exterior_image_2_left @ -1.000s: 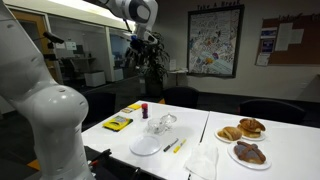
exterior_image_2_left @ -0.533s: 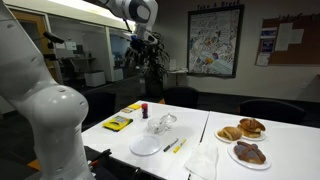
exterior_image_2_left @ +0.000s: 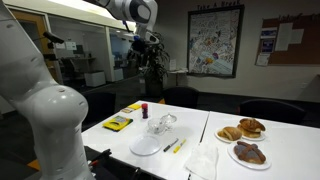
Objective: Put the black marker on the white plate
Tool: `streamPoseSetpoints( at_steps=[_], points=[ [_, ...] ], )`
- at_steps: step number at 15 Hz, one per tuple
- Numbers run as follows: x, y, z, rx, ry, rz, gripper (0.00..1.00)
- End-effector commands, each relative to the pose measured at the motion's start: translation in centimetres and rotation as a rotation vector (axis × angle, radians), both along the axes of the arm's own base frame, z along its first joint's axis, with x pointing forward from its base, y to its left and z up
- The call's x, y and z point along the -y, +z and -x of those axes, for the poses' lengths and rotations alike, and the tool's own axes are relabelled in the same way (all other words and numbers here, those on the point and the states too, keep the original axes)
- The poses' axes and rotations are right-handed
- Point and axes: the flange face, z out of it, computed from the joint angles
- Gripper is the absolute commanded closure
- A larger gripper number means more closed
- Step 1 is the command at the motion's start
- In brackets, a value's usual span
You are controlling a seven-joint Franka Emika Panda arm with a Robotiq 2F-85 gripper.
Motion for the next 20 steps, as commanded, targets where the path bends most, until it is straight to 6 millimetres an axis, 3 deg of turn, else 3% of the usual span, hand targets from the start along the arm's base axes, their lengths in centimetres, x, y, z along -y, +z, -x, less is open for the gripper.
streamPoseSetpoints(
  at_steps=[1, 10, 11, 16, 20],
  points=[
    [2.1, -1.6, 0.9, -0.005, 0.086, 0.072, 0.0],
    [7.9, -6.0, 0.1, 0.128, 0.288, 0.285, 0.0],
    [6.7, -5.2, -0.3, 0.105, 0.269, 0.266, 0.0],
    [7.5, -5.7, -0.2, 0.111, 0.269, 0.274, 0.0],
    [7.3, -8.0, 0.7, 0.183, 0.268, 0.307, 0.0]
  ],
)
